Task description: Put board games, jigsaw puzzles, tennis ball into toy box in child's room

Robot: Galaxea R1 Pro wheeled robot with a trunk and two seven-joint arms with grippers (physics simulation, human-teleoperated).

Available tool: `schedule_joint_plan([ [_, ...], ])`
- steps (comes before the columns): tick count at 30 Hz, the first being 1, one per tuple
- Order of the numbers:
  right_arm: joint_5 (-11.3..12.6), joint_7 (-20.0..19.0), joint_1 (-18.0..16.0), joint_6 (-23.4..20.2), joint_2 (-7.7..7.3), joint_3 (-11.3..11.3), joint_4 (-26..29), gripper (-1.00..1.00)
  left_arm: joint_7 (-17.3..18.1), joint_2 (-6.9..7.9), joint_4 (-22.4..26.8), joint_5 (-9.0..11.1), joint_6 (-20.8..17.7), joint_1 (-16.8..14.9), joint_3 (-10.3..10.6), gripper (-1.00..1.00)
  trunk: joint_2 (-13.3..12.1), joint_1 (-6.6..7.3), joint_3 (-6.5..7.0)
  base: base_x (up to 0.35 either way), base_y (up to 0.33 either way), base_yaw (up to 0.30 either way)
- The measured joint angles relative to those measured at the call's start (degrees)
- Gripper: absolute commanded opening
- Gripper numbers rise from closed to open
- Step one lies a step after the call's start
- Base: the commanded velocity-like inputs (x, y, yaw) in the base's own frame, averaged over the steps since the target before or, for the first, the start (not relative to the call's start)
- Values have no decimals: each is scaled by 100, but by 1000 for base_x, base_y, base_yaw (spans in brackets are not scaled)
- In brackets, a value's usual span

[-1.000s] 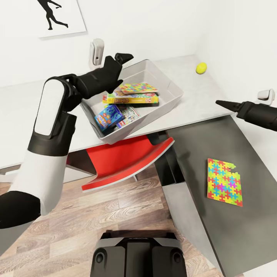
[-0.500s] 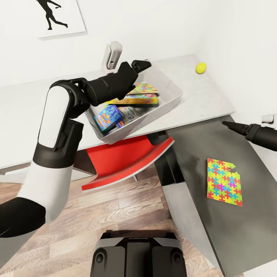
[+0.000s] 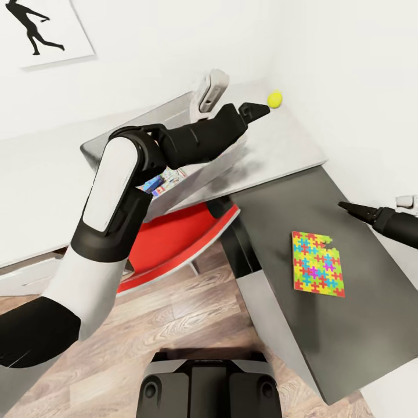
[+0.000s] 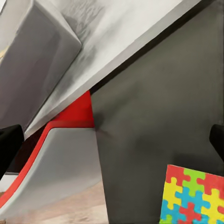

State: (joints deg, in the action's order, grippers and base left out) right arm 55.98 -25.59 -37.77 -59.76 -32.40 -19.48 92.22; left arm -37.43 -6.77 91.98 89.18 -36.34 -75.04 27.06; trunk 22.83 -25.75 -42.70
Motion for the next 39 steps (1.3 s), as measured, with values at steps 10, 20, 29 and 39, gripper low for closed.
schedule_joint_plan([
  [10,2,4,93,0,31,-20,0,100,-35,-48,-5,369,4,-20,101,100,0,0,32,0,0,-259],
  [20,1,-6,359,0,54,-24,-1,100,-96,-39,-30,545,4,-7,134,100,0,0,63,0,0,-251],
  [29,3,-24,872,0,195,-20,-2,100,-175,31,-13,550,-9,315,136,100,0,-2,71,-35,0,-99],
  [39,-10,-18,1101,-1,451,-15,-2,100,-196,157,-17,555,-14,534,93,100,-1,-3,74,-243,0,-22],
])
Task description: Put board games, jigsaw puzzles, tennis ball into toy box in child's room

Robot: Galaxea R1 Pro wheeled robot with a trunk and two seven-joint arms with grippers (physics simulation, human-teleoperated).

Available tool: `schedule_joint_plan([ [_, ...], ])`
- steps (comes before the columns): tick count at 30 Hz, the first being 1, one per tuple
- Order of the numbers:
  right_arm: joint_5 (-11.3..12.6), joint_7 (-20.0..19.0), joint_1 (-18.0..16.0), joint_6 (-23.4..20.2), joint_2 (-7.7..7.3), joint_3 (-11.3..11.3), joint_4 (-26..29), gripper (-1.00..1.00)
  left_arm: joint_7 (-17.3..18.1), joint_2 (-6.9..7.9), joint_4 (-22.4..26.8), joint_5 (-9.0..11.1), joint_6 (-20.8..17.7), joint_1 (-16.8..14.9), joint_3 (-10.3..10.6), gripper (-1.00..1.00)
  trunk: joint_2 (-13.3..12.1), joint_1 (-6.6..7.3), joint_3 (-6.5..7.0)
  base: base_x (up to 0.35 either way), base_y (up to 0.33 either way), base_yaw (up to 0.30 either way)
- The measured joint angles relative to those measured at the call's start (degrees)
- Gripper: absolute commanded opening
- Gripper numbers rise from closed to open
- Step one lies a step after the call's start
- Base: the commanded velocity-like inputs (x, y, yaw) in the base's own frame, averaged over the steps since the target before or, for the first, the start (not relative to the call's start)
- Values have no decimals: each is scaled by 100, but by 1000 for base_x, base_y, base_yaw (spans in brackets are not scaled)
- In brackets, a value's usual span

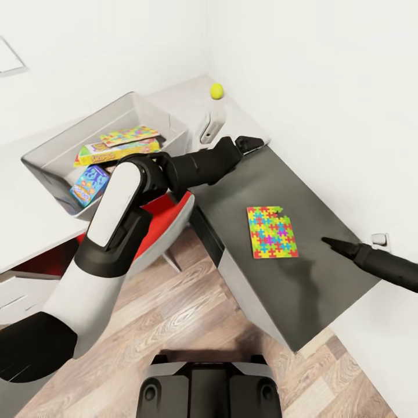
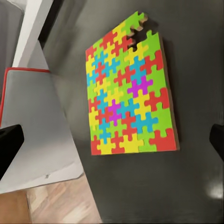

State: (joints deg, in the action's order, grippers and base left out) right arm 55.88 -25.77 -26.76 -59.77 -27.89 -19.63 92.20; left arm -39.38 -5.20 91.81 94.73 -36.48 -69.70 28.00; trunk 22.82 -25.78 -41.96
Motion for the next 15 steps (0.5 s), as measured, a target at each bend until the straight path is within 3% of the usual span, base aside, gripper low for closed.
schedule_joint_plan([
  [15,-52,5,446,44,223,-5,-8,100,-5,46,-206,43,-297,-179,-4,100,0,0,1,-325,5,-14],
])
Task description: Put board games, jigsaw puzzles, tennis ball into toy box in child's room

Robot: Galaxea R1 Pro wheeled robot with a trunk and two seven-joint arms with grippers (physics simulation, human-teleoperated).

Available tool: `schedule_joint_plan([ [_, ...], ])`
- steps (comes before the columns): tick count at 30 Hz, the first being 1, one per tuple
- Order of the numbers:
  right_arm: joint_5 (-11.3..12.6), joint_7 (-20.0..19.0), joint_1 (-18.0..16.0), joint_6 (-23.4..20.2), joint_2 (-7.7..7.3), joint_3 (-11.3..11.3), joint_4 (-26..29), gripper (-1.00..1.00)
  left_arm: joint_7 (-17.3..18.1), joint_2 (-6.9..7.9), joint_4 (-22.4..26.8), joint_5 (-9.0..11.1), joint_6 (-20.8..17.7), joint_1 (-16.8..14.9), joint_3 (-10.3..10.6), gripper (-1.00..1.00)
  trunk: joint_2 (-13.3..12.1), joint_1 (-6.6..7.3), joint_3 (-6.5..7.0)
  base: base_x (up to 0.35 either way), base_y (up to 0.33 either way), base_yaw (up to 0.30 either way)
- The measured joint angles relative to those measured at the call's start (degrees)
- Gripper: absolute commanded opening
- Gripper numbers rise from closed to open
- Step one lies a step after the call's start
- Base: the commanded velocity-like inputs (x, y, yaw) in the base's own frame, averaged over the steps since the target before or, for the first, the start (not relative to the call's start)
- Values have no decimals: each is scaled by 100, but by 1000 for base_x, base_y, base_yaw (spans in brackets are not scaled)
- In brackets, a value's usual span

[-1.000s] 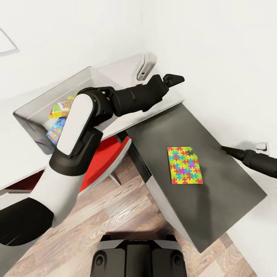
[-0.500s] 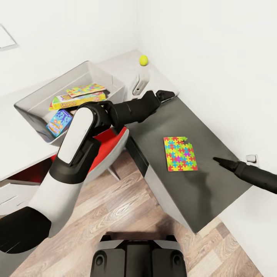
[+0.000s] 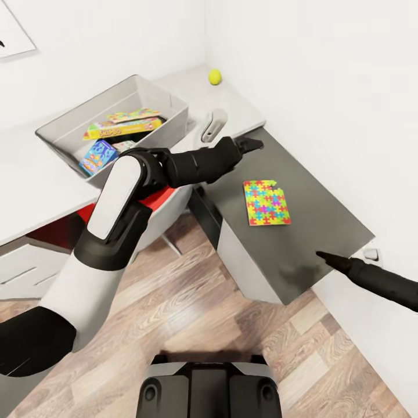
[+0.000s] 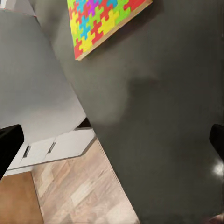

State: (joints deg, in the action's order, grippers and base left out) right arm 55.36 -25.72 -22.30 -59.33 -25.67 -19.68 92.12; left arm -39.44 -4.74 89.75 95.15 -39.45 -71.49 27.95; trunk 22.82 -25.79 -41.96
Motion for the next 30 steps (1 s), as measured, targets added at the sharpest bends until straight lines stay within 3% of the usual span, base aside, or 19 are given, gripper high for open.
schedule_joint_plan([
  [4,-54,-2,312,412,98,-1,-5,100,-4,-17,-208,-14,-89,-200,14,100,1,2,0,-215,36,-150],
  [11,-94,5,512,805,129,-80,-10,100,-24,-33,-380,-54,-132,-434,30,100,1,3,0,-91,16,-218],
  [23,-118,18,597,984,162,-601,-83,100,-242,7,-583,-23,-177,-787,44,100,1,3,-1,-21,4,-257],
  [30,-123,19,605,1000,174,-685,-102,100,-304,41,-781,-29,-302,-845,37,100,1,3,-1,-4,1,-201],
])
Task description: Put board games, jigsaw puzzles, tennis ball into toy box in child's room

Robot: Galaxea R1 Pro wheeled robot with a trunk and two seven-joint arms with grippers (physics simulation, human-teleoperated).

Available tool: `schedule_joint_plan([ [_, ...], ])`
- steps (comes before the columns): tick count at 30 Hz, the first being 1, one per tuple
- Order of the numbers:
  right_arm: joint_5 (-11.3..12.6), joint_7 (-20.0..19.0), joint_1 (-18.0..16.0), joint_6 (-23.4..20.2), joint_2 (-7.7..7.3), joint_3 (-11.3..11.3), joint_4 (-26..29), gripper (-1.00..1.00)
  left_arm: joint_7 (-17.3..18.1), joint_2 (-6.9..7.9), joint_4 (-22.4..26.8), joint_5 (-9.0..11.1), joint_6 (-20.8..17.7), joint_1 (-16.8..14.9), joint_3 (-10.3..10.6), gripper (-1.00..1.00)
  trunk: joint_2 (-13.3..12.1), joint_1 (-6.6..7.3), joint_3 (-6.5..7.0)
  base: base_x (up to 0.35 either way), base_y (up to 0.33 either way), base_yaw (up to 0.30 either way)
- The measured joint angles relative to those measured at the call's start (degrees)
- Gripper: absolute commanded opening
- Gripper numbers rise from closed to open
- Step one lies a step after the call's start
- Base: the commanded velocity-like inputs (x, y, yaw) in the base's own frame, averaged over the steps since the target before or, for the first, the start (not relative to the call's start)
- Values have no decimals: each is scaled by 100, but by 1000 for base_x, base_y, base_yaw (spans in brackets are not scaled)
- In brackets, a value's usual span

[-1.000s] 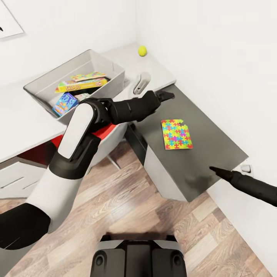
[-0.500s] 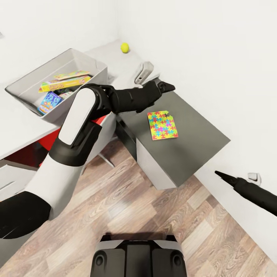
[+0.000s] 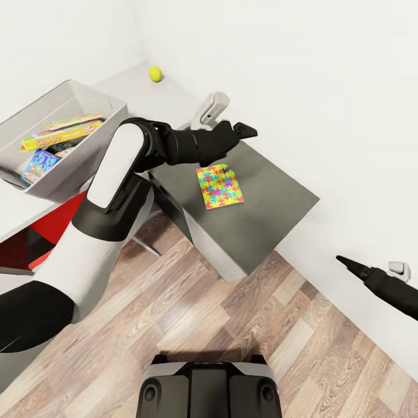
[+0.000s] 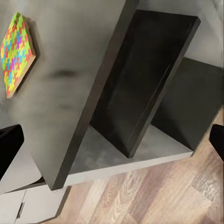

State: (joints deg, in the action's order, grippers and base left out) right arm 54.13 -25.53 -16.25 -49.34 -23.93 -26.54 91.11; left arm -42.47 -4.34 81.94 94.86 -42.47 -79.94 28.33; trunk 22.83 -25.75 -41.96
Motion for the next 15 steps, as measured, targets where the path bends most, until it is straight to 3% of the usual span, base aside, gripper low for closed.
schedule_joint_plan([
  [9,-59,3,-50,67,-39,-206,-147,100,-195,227,-303,-59,-155,-210,-209,100,1,0,0,0,0,-22],
  [15,-59,3,-50,67,-39,-260,-147,100,-196,227,-304,-56,-154,-288,-215,100,1,0,0,0,0,0],
])
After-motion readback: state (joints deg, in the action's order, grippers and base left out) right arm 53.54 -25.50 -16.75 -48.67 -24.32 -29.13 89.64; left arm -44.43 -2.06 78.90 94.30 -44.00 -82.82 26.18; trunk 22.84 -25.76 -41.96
